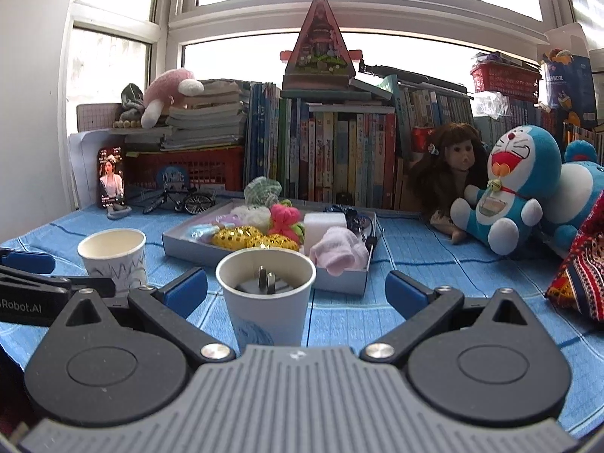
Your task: Organize soft objects
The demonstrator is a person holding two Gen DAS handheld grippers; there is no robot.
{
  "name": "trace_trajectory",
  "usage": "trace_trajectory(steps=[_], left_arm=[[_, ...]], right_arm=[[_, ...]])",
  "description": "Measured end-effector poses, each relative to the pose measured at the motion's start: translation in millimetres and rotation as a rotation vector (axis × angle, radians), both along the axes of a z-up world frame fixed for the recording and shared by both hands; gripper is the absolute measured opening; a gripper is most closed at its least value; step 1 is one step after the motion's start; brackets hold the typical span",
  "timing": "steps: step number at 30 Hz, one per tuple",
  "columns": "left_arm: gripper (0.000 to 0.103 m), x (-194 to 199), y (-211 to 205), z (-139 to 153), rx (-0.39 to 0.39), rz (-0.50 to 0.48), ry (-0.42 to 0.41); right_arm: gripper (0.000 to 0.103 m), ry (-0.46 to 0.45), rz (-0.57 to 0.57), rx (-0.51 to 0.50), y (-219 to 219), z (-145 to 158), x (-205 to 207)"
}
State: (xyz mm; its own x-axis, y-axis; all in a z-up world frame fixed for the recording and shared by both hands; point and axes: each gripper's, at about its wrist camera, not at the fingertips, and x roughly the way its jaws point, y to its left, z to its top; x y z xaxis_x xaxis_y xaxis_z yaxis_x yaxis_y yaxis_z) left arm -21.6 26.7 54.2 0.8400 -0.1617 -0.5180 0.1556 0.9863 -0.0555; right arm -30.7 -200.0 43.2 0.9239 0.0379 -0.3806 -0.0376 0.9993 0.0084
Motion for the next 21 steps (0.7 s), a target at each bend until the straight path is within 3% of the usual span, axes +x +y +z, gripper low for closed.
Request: trace_trajectory(steps=[6,21], left_arm=[[0.095,-7.2,7.4,-17.0,0.013,0.096,0.008],[0.095,0.1,13.8,-47.2,0.036,0.173,0.099]], right_arm=[[0.103,0.026,-0.024,-0.007,6.3,-15.5,-6.6],[0.103,0.125,-0.085,0.016,11.5,-48.2,-8.2]])
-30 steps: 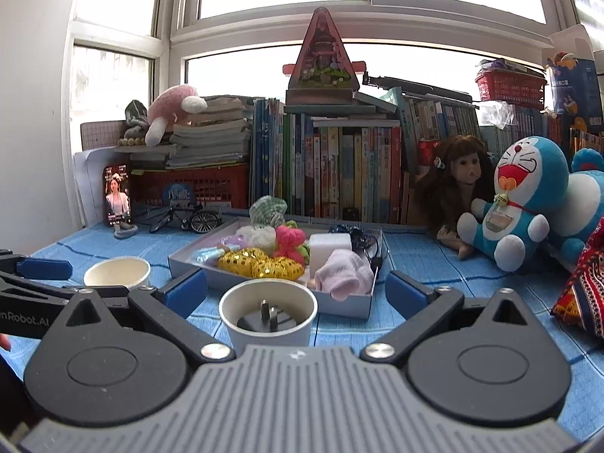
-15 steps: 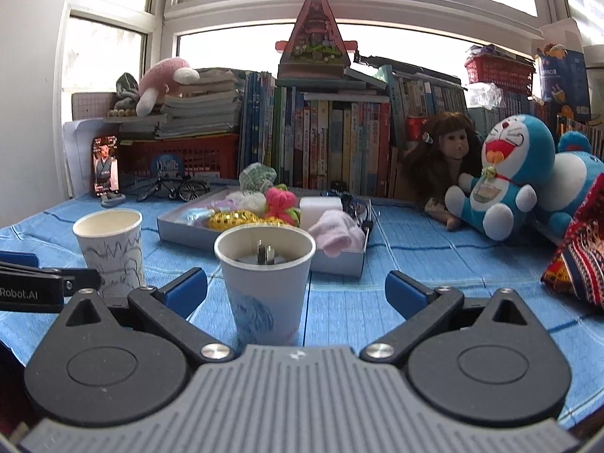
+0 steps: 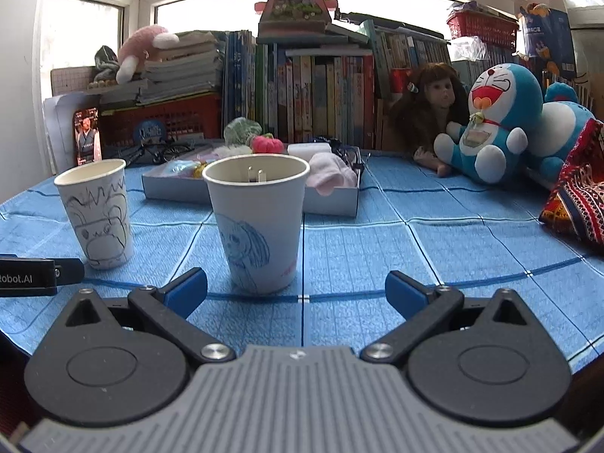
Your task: Organize soft objects
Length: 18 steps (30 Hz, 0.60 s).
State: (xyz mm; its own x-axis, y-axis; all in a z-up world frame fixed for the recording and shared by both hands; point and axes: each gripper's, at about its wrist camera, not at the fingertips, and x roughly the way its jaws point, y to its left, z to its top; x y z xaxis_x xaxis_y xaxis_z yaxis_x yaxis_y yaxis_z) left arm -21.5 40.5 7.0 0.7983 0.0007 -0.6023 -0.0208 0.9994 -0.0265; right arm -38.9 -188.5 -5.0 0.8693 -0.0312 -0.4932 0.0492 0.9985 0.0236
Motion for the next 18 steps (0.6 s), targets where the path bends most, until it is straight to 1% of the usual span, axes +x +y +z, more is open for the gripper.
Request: trace_trajectory(steps=[9,14,18], left_arm=[[0.095,4.4,1.8,-9.8,0.013,0.018,0.032],[0.095,7.8,2.4,-14.8,0.024,0.020,0.047],[0.097,9.1,0.9,-17.4,0.044,0.013,0.044]], right_arm=[[0.103,0.043,0.008,-0.018,4.9,-8.8,5.5],[0.103,0.062,-0.006,-0.020,5.2,-13.8,9.0],[0.103,0.089,-0.022,-0.023,5.3,-18.3,12.6]])
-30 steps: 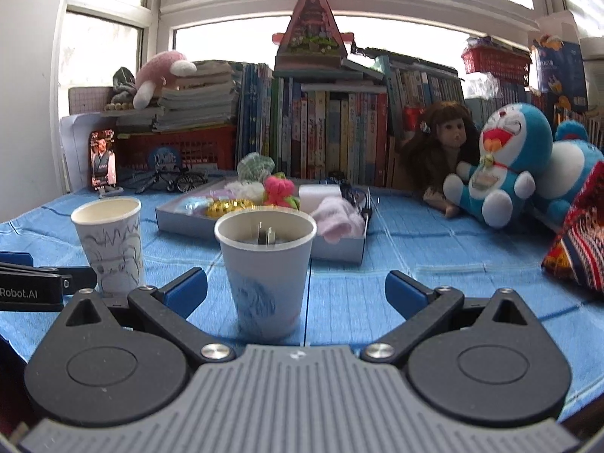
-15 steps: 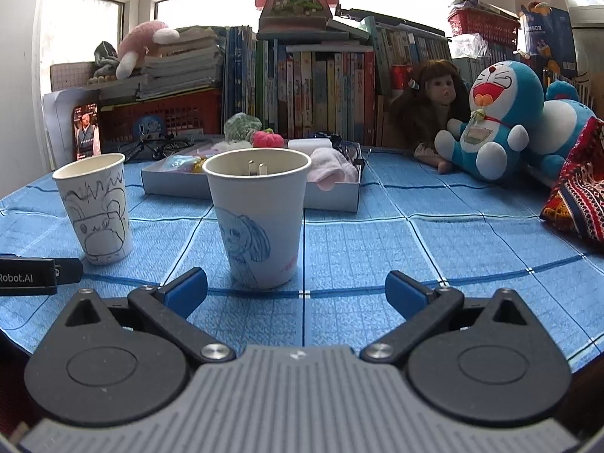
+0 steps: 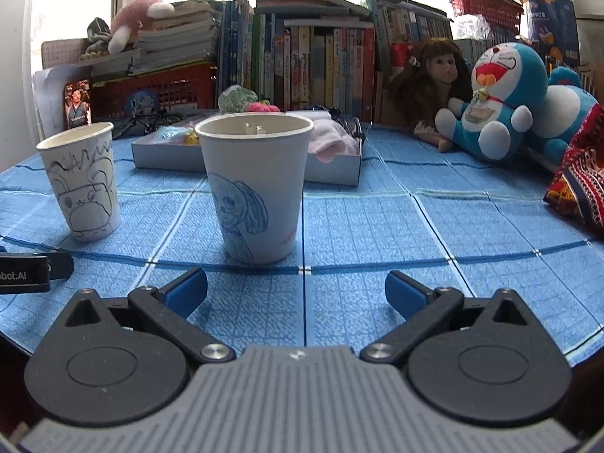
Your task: Organize soft objects
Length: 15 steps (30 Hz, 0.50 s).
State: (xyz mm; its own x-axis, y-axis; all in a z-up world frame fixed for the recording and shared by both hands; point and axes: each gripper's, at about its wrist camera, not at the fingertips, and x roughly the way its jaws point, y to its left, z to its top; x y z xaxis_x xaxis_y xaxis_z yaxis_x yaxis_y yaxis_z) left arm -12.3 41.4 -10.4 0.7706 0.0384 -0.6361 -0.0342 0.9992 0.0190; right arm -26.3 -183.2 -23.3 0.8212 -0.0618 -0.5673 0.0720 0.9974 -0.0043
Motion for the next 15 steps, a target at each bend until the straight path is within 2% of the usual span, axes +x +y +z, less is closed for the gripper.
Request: trace_trajectory(steps=[15], left_arm=[[0.103,6.7,-2.4,-3.3,0.009,-0.047,0.010]], right_arm=[[0.103,0.029,0.015,-0.012,5.3,-4.1,4.9]])
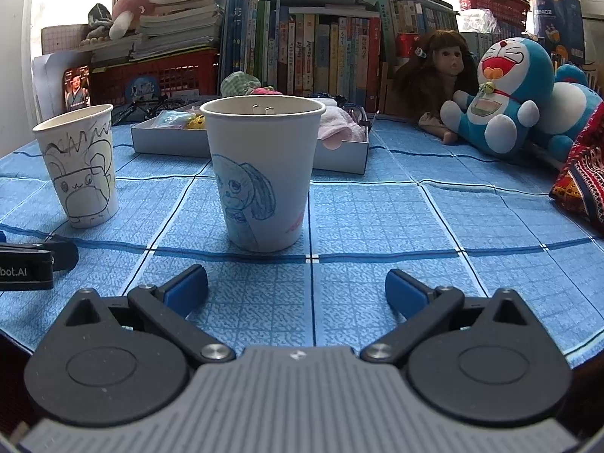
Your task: Organize soft objects
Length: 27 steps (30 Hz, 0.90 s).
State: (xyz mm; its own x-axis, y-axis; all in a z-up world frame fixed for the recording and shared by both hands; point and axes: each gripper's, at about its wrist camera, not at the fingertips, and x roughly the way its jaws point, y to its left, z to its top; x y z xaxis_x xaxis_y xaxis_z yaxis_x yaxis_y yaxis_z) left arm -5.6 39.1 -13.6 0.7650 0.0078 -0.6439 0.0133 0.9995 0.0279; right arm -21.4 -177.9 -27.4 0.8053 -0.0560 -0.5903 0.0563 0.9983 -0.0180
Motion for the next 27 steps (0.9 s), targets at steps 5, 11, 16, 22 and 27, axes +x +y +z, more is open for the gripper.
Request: trace_trajectory(steps=[5,11,16,22,27], left_arm=[[0.103,1.8,1.7,-0.3,-0.003,-0.021,0.007],[0.103,6.7,2.8,1.6,-0.004,-0.039,0.034],[0.103,7.4,2.6,2.0,-0.004,-0.040,0.038],[0.103,8.6,3.2,2.8,-0.008,-0.037,0.045],[0.103,8.1,2.8,2.2,-0.006,-0.037,0.043]], right_arm=[[0.103,0.011,0.001,0.002,-0.3,0.4,1.4],[0.103,0.017,0.003,0.004,-1.0,0.4,2.5],[0.103,0.018,0.002,0.007,-1.5,0.0,2.0],[0.103,0.018,0.002,0.006,-1.4,-0.1,2.1],[0.103,0.016,0.000,0.005,-1.4,-0.2,1.7]])
